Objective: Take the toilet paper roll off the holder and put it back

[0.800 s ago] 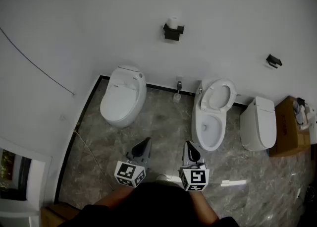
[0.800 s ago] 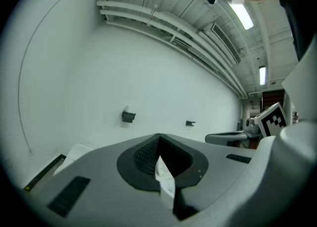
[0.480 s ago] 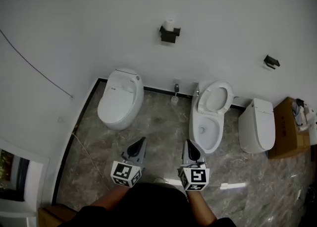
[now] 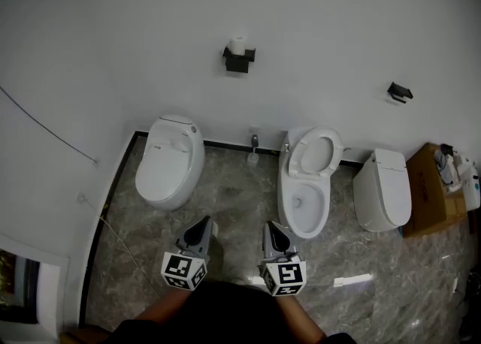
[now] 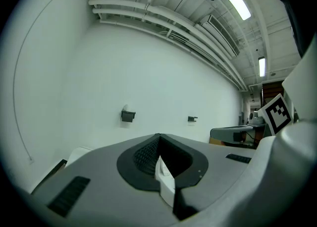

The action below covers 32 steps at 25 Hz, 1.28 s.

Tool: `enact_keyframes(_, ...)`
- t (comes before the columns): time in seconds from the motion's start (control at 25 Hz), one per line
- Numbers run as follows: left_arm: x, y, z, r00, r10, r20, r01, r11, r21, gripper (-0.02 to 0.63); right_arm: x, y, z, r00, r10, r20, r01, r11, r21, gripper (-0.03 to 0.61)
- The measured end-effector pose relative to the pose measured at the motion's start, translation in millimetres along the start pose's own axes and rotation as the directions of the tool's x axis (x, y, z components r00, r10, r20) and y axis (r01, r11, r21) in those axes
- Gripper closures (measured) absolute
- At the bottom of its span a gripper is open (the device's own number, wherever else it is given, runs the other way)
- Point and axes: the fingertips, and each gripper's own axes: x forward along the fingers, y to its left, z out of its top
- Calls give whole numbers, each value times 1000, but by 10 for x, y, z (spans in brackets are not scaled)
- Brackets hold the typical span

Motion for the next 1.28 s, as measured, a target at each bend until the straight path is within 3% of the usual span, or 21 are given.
enact_keyframes(0.32, 849, 330, -10, 998, -68, -8, 68, 997, -21, 603, 740, -280, 12, 999, -21, -36, 21, 1000, -10, 580)
enact_keyframes(0.76, 2285, 1479, 281, 996, -80, -41, 79, 996, -29, 603, 2635, -666, 359, 996, -8, -88, 5, 1000, -29, 580)
enact_keyframes(1.04, 3123, 2125, 617, 989, -144, -39, 142, 989, -47, 603, 3683, -875, 680, 997, -64, -50, 63, 998, -21, 580)
enact_keyframes(1.28, 3679, 2449, 766, 976, -215, -34, 214, 977, -19, 603, 4128, -1017, 571, 989, -105, -103, 110, 993, 37, 580)
